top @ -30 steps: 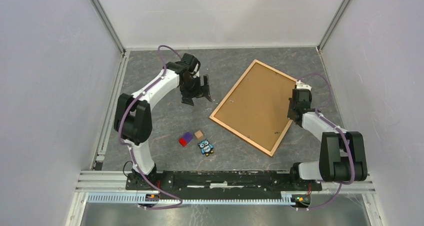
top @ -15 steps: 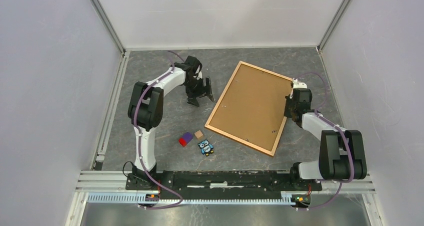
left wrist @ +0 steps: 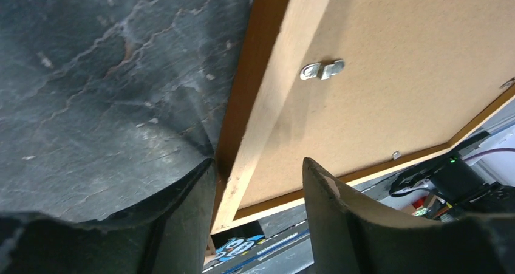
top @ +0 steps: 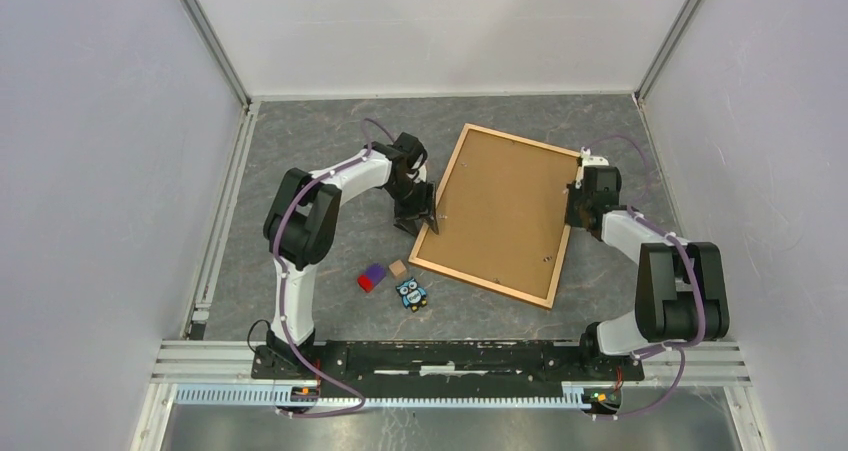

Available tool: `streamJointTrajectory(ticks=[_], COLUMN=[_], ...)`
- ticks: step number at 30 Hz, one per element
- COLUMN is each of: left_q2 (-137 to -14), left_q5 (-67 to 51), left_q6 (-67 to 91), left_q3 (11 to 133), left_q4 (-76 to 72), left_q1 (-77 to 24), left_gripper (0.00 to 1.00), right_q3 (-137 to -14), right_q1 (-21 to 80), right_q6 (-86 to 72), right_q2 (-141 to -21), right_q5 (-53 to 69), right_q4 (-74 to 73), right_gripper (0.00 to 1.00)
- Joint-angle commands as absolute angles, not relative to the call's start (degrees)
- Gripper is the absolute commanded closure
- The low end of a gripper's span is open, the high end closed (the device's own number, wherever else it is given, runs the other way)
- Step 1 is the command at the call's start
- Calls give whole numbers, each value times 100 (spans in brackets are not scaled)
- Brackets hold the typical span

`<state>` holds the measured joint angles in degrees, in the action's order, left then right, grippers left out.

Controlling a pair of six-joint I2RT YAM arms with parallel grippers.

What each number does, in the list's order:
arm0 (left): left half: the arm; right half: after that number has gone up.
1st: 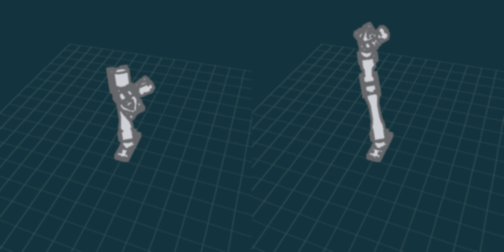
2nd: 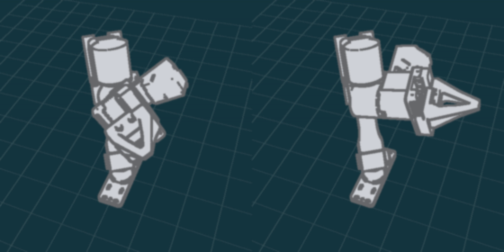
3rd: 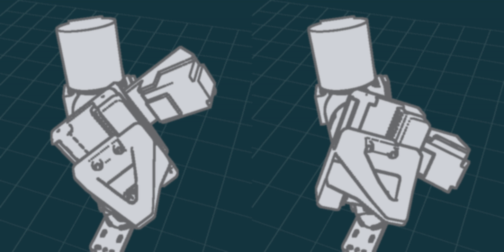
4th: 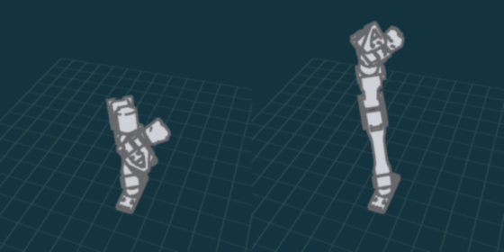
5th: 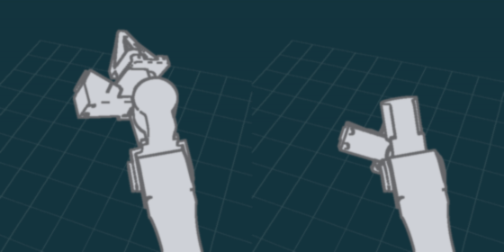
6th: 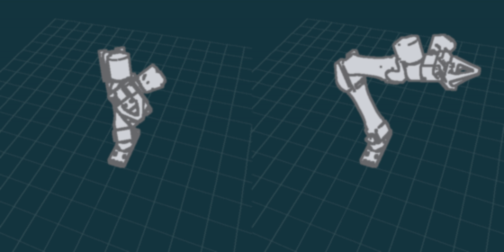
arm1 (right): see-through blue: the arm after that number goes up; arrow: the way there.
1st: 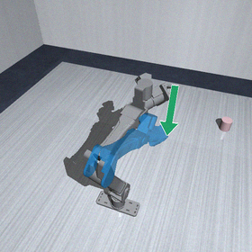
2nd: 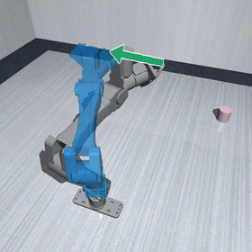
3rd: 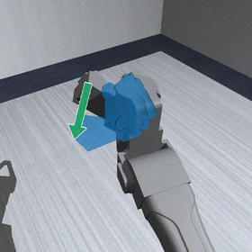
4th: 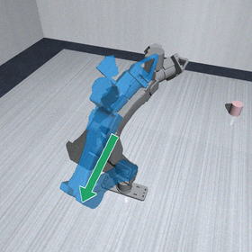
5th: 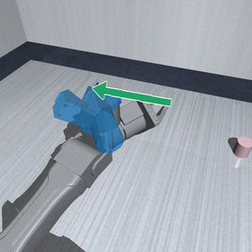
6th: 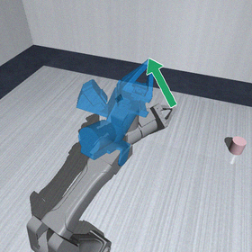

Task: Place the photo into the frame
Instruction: Adjust the photo frame at the center of the board, then install the photo frame at the center of the board.

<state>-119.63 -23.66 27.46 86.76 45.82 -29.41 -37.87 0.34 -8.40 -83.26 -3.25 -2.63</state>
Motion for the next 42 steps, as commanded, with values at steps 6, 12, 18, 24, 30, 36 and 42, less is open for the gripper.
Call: streamJointTrajectory(ticks=[6,12,18,24,30,36,42], left_q2=[-11686,-11702,-11845,-11805,-11826,-11808,-11795], left_q5=[-2063,-2139,-2292,-2315,-2389,-2452,-2520], left_q6=[2203,2312,2408,2487,2522,2540,2565], left_q3=[8596,8375,8330,8310,8316,8314,8306], left_q4=[5000,4826,4799,4790,4781,4761,4738], left_q1=[-2896,-2896,-2894,-2893,-2898,-2892,-2891], left_gripper=[52,59,63,64,64,64,64], right_q3=[-4563,-5082,-5261,-5869,-5976,-6119,-6135], right_q1=[42,-47,-314,-369,-370,-360,-291], right_q6=[-718,-1296,-1808,-2514,-3569,-4029,-4072], right_q2=[-8623,-8548,-8792,-9659,-9929,-10184,-10274], right_q5=[-470,-1251,-787,-520,-908,-1250,-1476], right_q4=[-1395,-1741,-1341,-1373,-1254,-1430,-1587], right_gripper=[56,2,2,2,10,17,30])
